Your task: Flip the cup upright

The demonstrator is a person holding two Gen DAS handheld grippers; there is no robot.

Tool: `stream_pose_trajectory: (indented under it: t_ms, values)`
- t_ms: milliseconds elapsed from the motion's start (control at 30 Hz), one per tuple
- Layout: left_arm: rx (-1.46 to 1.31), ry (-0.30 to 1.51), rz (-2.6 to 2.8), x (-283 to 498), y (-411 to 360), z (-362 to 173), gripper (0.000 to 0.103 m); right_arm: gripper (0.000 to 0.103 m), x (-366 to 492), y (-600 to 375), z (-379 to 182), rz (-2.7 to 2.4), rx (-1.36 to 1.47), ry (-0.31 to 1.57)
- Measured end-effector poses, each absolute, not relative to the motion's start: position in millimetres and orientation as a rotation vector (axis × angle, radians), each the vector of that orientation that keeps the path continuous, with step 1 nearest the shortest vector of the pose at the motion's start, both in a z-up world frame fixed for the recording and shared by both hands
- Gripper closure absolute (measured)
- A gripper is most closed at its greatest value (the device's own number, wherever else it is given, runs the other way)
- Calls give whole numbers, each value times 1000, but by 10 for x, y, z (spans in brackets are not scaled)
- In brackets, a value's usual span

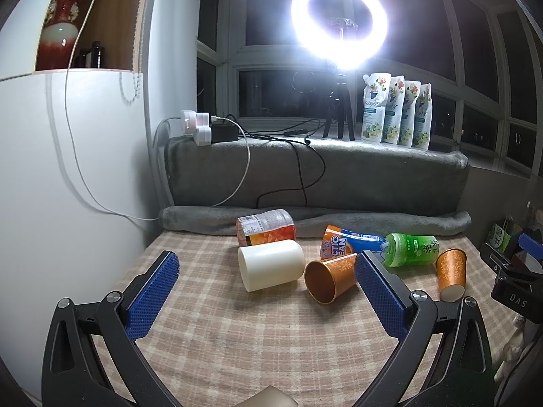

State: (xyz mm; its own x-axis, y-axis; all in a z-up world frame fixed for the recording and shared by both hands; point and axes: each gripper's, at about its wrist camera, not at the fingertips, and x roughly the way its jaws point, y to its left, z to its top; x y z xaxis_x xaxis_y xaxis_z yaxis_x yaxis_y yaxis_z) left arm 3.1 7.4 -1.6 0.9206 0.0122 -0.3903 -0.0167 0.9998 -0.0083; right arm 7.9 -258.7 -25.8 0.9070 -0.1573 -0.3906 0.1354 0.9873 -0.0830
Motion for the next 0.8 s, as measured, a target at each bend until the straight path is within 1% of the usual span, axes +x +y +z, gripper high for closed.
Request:
stream_pose_trajectory:
  t_ms: [567, 800]
  values:
    - [-12, 402, 15, 31, 82, -21, 1, 0, 154, -2495, -317, -135, -62, 419]
    - [-8, 415, 20, 101, 70, -104, 1, 0, 228, -2464, -340, -75, -87, 426]
